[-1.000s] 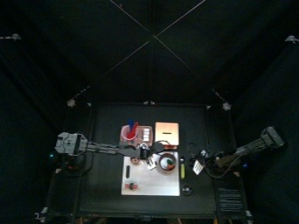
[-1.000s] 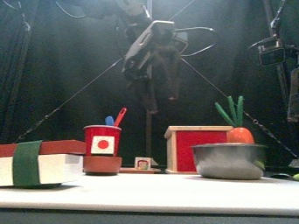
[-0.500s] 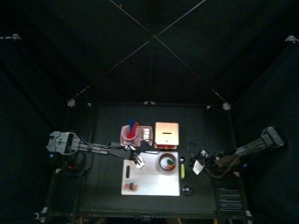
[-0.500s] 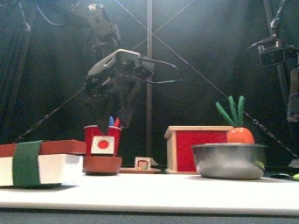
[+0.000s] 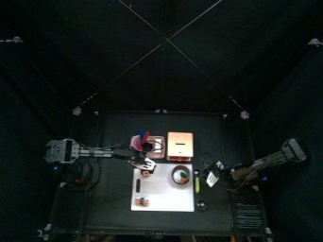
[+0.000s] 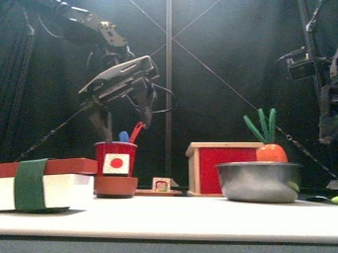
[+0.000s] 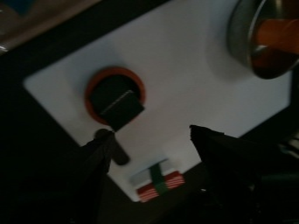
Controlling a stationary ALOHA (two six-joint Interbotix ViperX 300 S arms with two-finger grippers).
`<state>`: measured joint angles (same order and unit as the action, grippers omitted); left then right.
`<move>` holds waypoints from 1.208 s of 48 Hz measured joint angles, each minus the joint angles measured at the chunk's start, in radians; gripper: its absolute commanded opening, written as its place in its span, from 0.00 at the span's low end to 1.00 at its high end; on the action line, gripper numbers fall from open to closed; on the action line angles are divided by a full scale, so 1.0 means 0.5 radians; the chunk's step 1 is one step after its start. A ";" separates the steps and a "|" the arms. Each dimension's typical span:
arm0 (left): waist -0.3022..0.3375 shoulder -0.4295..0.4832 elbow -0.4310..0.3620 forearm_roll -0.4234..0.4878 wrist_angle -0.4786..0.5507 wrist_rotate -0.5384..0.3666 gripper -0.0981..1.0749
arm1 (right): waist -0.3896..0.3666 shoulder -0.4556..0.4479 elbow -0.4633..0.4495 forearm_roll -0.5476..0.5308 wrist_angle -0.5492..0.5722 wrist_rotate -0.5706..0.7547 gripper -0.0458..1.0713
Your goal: Put the carrot into the bowl
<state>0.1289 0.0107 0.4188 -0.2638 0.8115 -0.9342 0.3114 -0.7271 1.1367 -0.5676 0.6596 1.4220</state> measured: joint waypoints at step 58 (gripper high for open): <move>0.236 0.264 -0.080 -0.285 0.304 0.230 0.93 | -0.003 0.006 0.101 -0.028 -0.095 -0.003 0.63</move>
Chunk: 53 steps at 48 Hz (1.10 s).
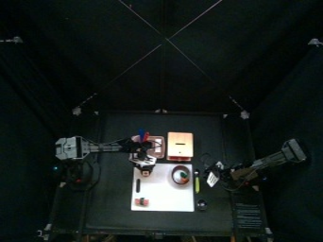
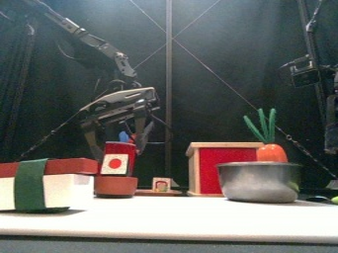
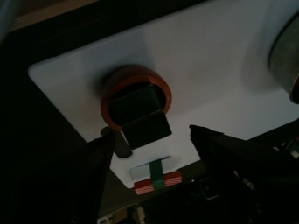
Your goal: Put the carrot into the bowl
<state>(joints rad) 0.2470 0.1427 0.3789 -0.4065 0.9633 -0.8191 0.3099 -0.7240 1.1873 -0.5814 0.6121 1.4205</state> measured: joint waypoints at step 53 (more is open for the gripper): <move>-0.015 -0.080 -0.135 0.058 0.107 -0.015 0.68 | -0.003 0.000 0.015 -0.012 0.000 0.000 0.63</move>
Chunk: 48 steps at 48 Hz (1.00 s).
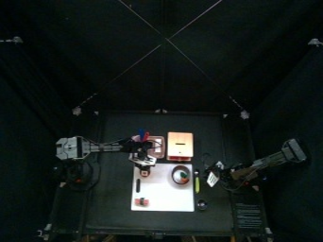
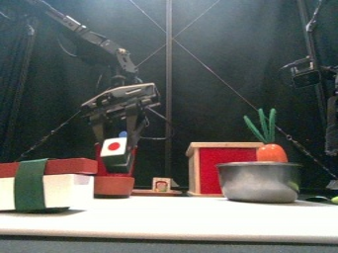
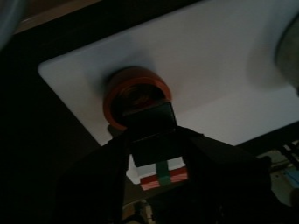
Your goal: Put the carrot into the bowl
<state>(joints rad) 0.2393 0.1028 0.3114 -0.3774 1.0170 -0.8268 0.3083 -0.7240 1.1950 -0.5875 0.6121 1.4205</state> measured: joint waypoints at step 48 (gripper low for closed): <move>-0.420 0.825 -1.295 0.773 0.098 0.086 0.70 | 0.006 -0.015 0.003 0.009 0.000 0.003 0.63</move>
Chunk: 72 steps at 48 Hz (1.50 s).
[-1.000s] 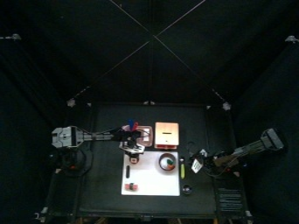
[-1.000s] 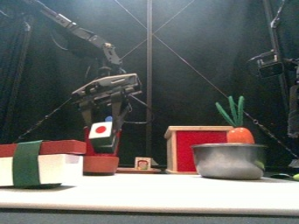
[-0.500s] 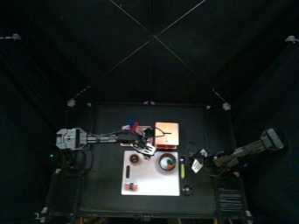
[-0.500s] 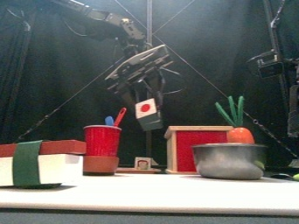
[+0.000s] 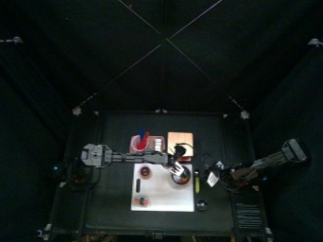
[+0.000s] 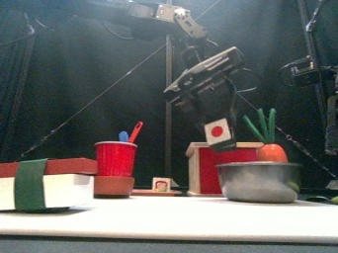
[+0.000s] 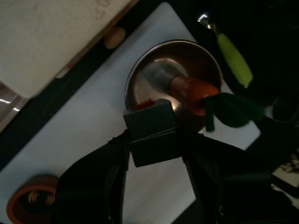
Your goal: Put the carrot into the bowl
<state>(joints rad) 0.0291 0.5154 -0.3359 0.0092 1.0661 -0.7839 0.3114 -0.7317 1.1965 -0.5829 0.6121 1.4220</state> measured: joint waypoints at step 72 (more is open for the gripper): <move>-0.052 -0.601 0.457 0.798 0.181 -0.012 0.87 | -0.071 -0.012 -0.049 0.525 0.000 0.025 0.63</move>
<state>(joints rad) 0.0031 0.2148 -0.1074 0.4080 1.1566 -0.7900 0.2761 -0.7378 1.1720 -0.3206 0.6121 1.4343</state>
